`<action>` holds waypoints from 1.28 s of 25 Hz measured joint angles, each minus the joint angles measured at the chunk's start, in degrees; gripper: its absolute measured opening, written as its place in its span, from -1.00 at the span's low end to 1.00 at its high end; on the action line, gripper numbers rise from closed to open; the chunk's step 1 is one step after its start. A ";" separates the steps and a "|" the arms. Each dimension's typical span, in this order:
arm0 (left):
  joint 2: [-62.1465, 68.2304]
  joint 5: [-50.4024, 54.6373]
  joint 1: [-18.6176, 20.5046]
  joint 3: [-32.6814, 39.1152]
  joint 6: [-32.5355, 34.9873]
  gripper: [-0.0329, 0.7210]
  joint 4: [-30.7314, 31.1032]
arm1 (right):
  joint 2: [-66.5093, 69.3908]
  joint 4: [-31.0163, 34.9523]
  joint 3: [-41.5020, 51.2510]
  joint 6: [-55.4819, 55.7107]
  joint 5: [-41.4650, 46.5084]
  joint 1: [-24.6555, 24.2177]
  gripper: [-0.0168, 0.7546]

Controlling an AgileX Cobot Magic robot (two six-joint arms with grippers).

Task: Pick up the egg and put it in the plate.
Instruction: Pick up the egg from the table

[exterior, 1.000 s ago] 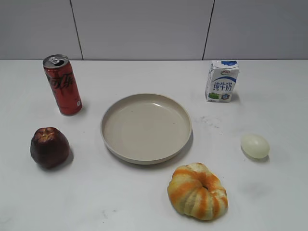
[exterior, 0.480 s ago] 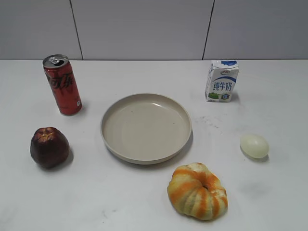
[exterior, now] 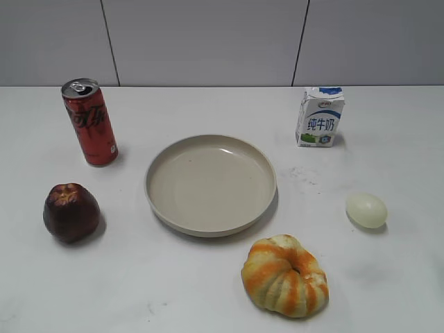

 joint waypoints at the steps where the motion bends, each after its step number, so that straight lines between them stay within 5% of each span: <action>1: 0.00 0.00 0.00 0.00 0.00 -0.30 0.00 | 3.86 1.60 -1.95 -1.61 1.20 0.00 0.56; 9: 0.00 0.00 0.00 0.00 0.00 -0.30 0.00 | 28.60 6.61 -15.27 -5.99 8.88 1.54 0.56; 16: 0.00 0.00 0.00 0.00 0.00 -0.30 0.00 | 41.85 -0.76 -19.12 -3.13 6.41 7.77 0.56; 27: 0.00 0.00 0.00 0.00 0.00 -0.30 0.00 | 52.39 -2.72 -19.29 -1.52 2.67 8.48 0.56; 32: 0.00 0.00 0.00 0.00 0.00 -0.30 0.00 | 52.87 -2.72 -20.57 -1.39 3.86 8.48 0.21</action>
